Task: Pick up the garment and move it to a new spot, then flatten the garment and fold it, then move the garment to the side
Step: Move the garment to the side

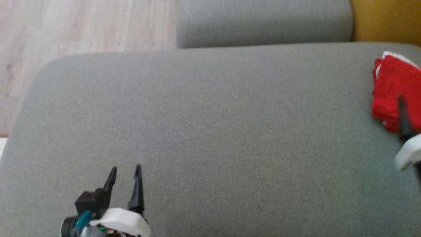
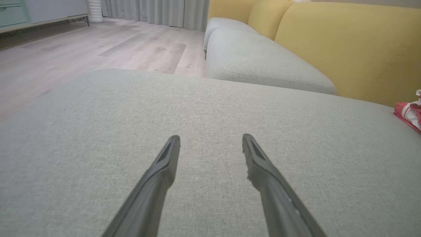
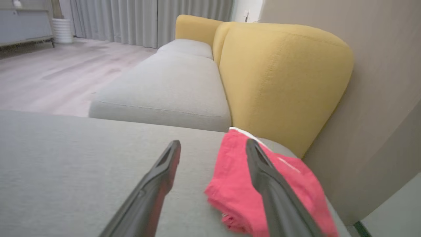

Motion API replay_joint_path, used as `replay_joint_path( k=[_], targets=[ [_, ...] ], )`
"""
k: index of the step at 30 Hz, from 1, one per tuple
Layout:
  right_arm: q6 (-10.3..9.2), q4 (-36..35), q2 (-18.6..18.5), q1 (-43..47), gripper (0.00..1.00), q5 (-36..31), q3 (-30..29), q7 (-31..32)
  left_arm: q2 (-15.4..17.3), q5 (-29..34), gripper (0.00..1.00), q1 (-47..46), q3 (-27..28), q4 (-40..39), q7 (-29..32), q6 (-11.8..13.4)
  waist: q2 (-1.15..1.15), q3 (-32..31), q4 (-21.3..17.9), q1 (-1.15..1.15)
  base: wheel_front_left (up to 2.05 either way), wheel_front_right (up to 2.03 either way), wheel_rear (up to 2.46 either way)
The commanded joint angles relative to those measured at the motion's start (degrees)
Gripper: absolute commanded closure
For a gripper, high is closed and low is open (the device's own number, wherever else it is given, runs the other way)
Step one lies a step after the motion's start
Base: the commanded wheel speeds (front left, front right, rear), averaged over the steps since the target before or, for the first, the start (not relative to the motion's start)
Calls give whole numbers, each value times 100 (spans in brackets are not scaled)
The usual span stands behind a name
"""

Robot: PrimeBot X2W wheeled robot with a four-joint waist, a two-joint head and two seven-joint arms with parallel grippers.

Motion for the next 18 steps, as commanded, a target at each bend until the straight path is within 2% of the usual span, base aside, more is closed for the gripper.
replay_joint_path(
  k=[1, 3, 4, 5, 6, 10, 18],
  targets=[
    [-5, -592, 132, 153, 0, -67, 55, -5, 61, -51, 0, -125, 270, -96, -45, -4, 0, -169, 25, 0, 0, 0, 0],
    [-5, -1029, 495, 532, 0, -133, 46, -59, 59, -49, 0, -128, 349, -36, -45, -9, 0, -222, 24, 0, 0, 0, 0],
    [-5, -1029, 495, 532, 0, -133, 46, -59, 59, -49, 0, -128, 349, -36, -45, -9, 0, -222, 24, 0, 0, 0, 0],
    [-5, -1187, 654, 702, 0, -187, 31, -126, 54, -55, 0, -124, 380, 4, -45, -16, 0, -243, 24, 0, 0, 0, 0],
    [-5, -1365, 958, 1016, 0, -259, 57, -272, 43, -54, 0, -136, 419, 71, -45, -46, 0, -269, 27, 0, 0, 0, 0],
    [-5, -1385, 1499, 1547, 0, -455, 57, -775, 14, -32, 0, -168, 446, 184, -45, -146, 0, -322, 30, 0, 0, 0, 0],
    [-5, -792, 1966, 2163, 0, -893, -13, -1788, -44, 38, 0, -136, 520, 137, -46, -336, 0, -371, -59, 0, 0, 0, 0]
  ],
)
